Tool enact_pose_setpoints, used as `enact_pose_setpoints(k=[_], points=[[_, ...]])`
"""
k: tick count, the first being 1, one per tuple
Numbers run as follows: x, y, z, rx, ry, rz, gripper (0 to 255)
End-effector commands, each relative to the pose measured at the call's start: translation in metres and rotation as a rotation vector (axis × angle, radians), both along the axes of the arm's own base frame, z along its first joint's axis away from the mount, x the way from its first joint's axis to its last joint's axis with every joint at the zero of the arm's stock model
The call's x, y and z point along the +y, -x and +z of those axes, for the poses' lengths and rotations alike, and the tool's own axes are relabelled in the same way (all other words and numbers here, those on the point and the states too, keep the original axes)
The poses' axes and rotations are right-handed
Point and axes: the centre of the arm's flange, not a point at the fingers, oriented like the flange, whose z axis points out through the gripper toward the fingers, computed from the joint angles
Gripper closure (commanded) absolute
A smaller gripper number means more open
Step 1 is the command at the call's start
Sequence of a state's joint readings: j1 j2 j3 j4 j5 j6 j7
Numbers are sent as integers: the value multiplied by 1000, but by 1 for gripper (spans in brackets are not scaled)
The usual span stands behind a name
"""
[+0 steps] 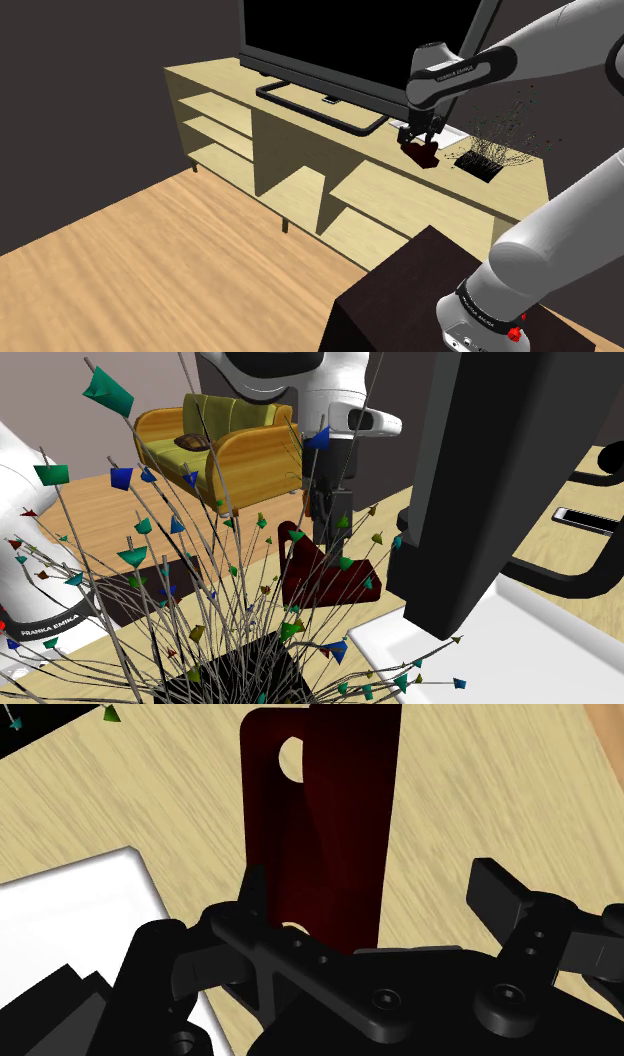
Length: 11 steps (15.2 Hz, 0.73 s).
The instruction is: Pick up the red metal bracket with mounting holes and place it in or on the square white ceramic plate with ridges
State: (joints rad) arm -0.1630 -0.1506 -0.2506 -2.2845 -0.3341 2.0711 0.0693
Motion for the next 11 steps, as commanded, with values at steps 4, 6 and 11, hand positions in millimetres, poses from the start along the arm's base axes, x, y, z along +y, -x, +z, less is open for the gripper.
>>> enact_pose_setpoints(k=[4,6,11], points=[[-1,0,-6,-1,0,0,0],[-1,0,-6,-1,0,0,0],[-1,0,-6,-1,0,0,255]])
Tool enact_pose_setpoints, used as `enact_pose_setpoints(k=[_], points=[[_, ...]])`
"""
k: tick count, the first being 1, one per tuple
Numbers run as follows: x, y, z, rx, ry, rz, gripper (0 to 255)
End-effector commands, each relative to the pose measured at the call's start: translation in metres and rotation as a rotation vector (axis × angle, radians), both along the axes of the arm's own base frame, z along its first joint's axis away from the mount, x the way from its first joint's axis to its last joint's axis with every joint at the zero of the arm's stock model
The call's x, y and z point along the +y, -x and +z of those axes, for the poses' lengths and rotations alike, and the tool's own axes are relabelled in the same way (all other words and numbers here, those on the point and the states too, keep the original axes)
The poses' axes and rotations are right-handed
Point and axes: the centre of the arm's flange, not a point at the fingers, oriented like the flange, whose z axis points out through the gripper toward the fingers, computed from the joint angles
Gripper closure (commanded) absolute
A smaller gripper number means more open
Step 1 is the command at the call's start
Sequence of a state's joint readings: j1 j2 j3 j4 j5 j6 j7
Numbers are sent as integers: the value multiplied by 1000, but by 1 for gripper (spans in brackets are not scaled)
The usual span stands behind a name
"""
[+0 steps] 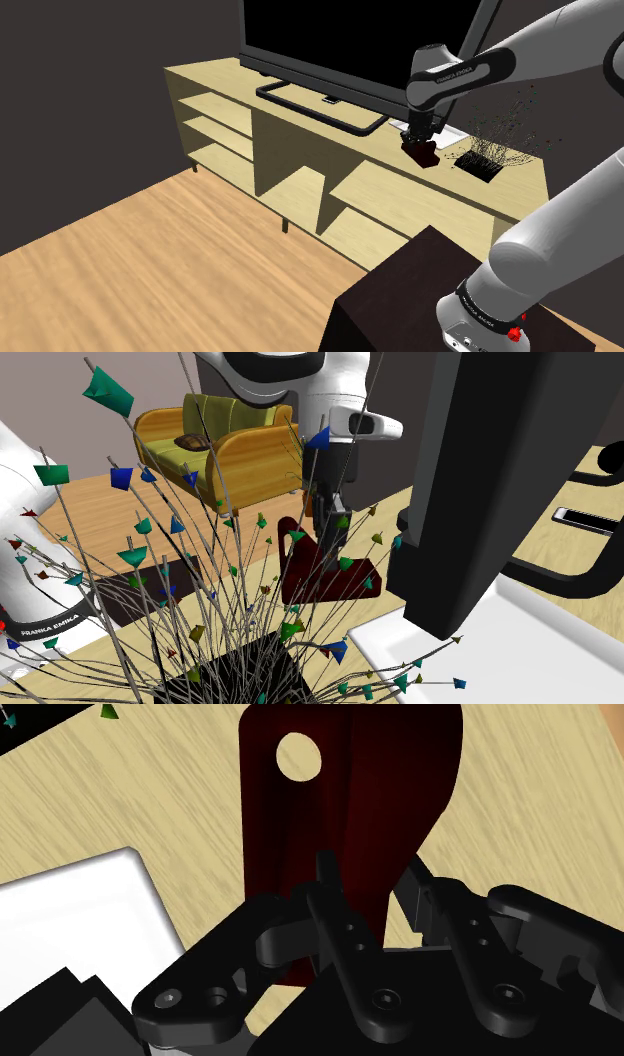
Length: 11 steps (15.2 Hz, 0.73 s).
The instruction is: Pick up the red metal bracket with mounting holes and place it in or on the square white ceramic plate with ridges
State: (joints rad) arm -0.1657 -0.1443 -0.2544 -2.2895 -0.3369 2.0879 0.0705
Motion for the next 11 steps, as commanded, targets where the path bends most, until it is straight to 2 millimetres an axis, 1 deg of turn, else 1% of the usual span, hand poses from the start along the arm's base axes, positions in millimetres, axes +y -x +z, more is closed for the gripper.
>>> enact_pose_setpoints(k=[1,7,11], points=[[1,0,-2,4,-2,2,255],[1,0,-2,4,-2,2,255],[1,0,19,4,-2,2,255]])
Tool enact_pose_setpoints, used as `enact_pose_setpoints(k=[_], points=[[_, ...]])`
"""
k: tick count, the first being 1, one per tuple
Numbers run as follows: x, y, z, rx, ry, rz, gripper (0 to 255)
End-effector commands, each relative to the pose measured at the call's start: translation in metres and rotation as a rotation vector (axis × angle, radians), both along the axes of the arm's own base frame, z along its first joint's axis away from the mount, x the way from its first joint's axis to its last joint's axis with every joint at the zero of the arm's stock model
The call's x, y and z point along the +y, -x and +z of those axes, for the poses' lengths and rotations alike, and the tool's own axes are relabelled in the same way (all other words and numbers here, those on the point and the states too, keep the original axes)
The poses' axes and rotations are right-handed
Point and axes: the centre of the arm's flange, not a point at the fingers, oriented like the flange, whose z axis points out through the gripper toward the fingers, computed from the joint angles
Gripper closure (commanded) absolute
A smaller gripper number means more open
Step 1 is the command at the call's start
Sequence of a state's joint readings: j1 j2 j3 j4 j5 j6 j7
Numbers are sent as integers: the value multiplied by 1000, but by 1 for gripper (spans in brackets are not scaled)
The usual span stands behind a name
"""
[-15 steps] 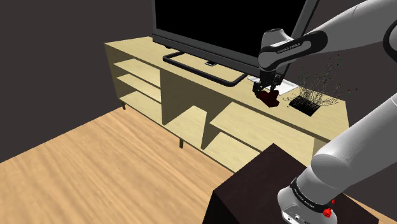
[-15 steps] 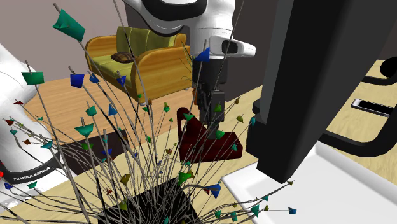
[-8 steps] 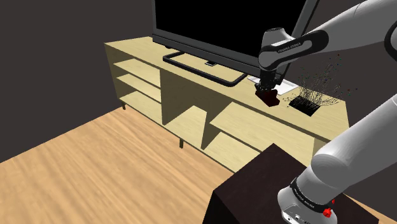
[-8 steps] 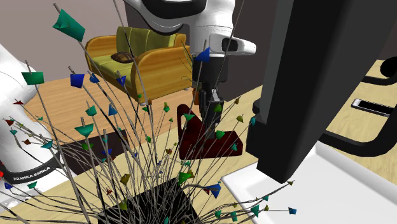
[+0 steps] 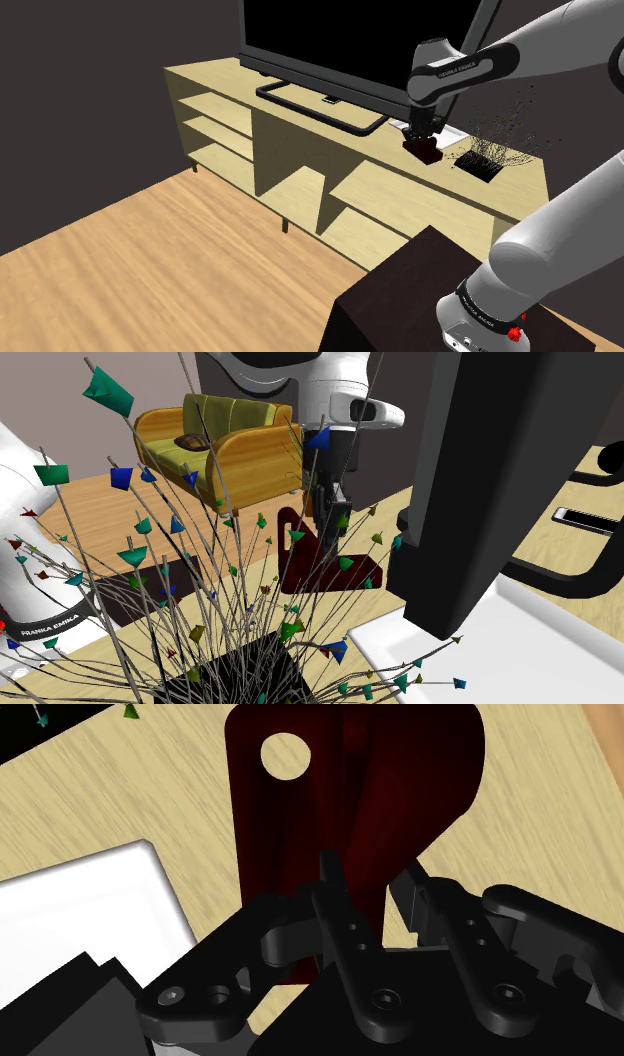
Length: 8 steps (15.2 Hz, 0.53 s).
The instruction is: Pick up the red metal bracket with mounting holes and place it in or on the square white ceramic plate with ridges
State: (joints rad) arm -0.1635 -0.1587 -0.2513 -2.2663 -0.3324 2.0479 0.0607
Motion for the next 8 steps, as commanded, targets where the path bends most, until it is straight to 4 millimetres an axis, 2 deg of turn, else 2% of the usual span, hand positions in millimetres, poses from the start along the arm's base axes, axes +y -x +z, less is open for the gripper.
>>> enact_pose_setpoints(k=[1,8], points=[[1,0,10,1,0,0,255],[1,0,47,1,0,0,255]])
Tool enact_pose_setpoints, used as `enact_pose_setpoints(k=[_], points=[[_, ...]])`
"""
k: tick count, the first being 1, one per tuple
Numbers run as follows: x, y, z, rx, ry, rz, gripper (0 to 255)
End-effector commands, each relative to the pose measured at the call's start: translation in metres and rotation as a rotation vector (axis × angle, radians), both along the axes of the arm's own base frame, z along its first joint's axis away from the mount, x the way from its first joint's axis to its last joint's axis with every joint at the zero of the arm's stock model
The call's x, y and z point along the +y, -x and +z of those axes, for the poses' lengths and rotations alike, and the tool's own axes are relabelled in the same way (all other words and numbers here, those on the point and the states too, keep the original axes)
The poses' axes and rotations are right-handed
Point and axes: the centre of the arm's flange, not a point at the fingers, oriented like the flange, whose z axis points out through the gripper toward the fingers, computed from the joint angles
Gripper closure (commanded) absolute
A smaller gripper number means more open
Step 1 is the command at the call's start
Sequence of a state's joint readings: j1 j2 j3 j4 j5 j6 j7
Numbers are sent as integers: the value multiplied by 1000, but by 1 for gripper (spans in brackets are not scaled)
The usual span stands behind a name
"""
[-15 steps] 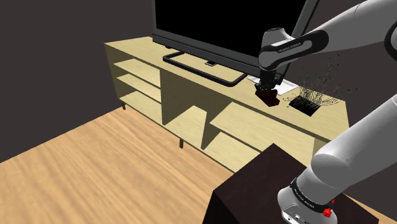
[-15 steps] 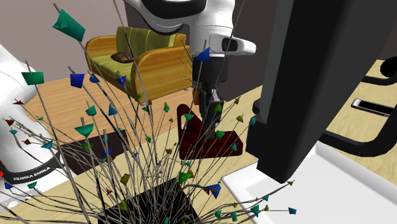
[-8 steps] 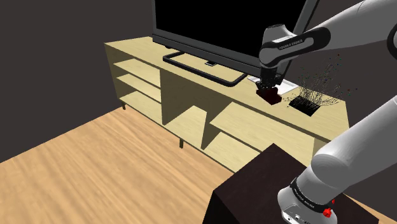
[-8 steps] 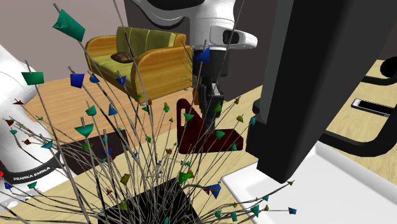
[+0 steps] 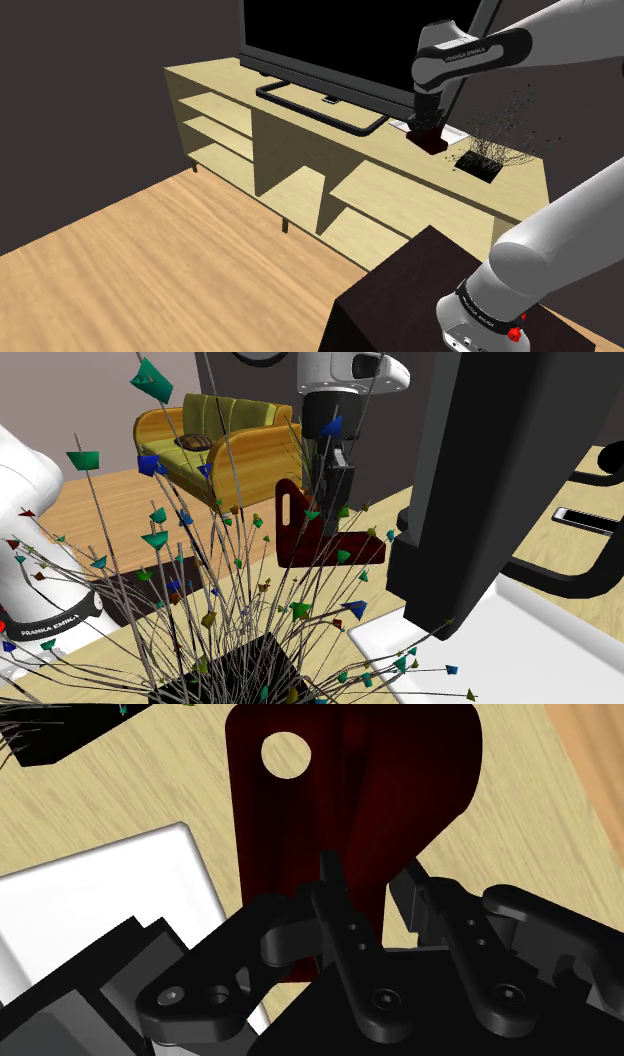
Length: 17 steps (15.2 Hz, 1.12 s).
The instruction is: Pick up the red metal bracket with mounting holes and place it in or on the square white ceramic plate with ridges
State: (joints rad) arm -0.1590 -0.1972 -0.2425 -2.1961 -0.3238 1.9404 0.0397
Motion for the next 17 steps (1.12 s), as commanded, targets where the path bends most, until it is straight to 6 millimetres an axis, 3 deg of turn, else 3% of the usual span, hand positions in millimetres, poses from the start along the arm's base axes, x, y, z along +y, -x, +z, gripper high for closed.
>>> enact_pose_setpoints(k=[1,10,17], points=[[0,0,10,0,0,0,255],[0,0,54,0,0,0,255],[-85,-36,55,0,0,0,255]])
